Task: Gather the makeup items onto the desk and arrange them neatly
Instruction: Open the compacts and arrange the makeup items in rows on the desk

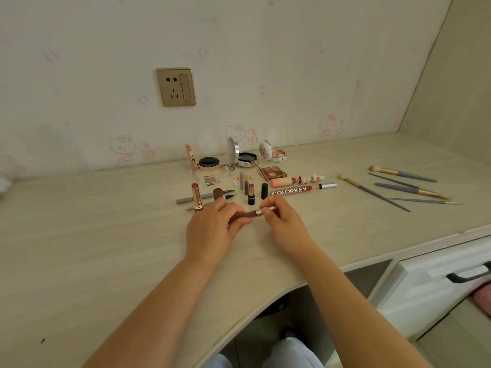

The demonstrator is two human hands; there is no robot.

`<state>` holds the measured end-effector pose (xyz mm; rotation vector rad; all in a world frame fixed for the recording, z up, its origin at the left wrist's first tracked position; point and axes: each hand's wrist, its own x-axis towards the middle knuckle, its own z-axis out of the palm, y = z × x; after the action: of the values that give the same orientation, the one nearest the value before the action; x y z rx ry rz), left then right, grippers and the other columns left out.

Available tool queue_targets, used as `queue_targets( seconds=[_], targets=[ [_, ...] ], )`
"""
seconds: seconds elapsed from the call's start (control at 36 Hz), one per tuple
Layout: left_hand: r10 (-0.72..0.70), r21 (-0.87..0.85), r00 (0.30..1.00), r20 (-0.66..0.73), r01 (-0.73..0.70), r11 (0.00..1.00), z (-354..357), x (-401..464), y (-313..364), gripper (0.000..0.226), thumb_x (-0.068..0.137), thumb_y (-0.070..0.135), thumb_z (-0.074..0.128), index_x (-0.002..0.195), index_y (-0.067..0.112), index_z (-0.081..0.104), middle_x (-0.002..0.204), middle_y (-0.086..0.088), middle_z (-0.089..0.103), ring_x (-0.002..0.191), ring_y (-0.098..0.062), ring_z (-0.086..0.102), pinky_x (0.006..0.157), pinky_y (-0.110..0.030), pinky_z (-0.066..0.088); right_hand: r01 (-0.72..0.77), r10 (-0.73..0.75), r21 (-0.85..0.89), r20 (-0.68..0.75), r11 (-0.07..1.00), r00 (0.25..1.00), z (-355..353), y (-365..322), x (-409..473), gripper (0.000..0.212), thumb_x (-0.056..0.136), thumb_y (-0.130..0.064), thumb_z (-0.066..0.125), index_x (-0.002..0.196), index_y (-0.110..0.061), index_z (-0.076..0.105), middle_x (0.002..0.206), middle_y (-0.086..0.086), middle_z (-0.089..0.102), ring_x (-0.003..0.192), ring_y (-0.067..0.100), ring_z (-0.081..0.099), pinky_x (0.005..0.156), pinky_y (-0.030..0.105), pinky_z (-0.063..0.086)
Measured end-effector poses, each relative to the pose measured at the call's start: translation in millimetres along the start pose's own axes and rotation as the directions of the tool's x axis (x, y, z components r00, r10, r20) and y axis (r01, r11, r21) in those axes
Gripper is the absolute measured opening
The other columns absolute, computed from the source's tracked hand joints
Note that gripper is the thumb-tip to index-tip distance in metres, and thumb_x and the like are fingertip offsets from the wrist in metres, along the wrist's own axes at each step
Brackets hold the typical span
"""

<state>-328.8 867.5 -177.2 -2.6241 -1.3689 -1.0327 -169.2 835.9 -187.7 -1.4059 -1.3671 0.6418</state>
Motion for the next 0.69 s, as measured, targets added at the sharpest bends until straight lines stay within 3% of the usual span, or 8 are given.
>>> queue_targets(
  seconds=[0.17,0.31,0.42,0.5,0.61,0.69],
  targets=[
    [-0.069,-0.030,0.992,0.103,0.072,0.997,5.7,-0.6,-2.7,0.030,0.093,0.047,0.040,0.098,0.030,0.064,0.080,0.013,0.054,0.069,-0.008,0.050,0.048,-0.019,0.026,0.003,-0.003,0.047,0.005,0.999,1.000,-1.9,-2.9,-1.2,0.031,0.093,-0.003,0.046,0.084,-0.033,0.051,0.076,-0.007,0.048,0.067,0.004,0.041,0.055,0.003,0.035],
    [-0.039,-0.054,0.992,0.124,0.046,0.998,6.3,-0.5,0.6,0.029,0.080,0.057,0.056,0.099,0.036,0.055,0.086,0.021,0.053,0.070,-0.001,0.050,0.052,-0.017,0.036,-0.020,0.023,0.094,-0.035,0.995,0.999,-1.0,-4.9,-1.8,0.022,0.096,-0.012,0.045,0.089,-0.032,0.052,0.079,-0.010,0.052,0.068,-0.002,0.048,0.059,0.003,0.038],
    [-0.037,-0.027,0.993,0.113,0.040,0.999,5.9,-1.7,-1.2,0.018,0.082,0.050,0.059,0.093,0.036,0.054,0.086,0.017,0.056,0.070,-0.001,0.051,0.053,-0.019,0.040,-0.053,0.057,0.035,-0.113,0.998,0.992,2.5,-4.0,0.0,0.018,0.096,-0.033,0.043,0.083,-0.027,0.054,0.071,-0.006,0.054,0.064,0.005,0.047,0.058,0.018,0.037],
    [-0.031,-0.021,0.995,0.097,0.033,0.999,5.4,-1.8,-1.9,0.018,0.083,0.051,0.058,0.092,0.035,0.057,0.083,0.016,0.054,0.070,-0.003,0.051,0.053,-0.020,0.041,-0.061,0.058,-0.020,-0.101,0.998,0.993,3.1,-0.7,0.7,0.017,0.096,-0.028,0.044,0.083,-0.024,0.054,0.070,-0.007,0.050,0.063,0.006,0.043,0.057,0.018,0.035],
    [-0.038,-0.024,0.997,0.062,0.040,0.999,4.3,-0.8,-2.9,0.017,0.083,0.048,0.059,0.091,0.032,0.062,0.081,0.016,0.054,0.072,-0.004,0.047,0.051,-0.015,0.030,-0.042,0.046,0.059,-0.084,0.997,0.995,-1.7,0.2,0.5,0.025,0.095,-0.010,0.045,0.083,-0.031,0.052,0.075,-0.009,0.050,0.064,0.003,0.043,0.054,0.003,0.036],
    [-0.055,-0.024,0.997,0.051,0.056,0.998,3.5,-0.3,-3.9,0.017,0.083,0.046,0.060,0.091,0.032,0.063,0.080,0.017,0.052,0.073,-0.004,0.046,0.052,-0.014,0.025,-0.058,0.063,0.074,-0.069,0.996,0.996,-1.3,-2.0,0.4,0.021,0.096,-0.015,0.045,0.086,-0.033,0.052,0.078,-0.010,0.052,0.066,0.005,0.046,0.055,0.008,0.039]
  ],
)
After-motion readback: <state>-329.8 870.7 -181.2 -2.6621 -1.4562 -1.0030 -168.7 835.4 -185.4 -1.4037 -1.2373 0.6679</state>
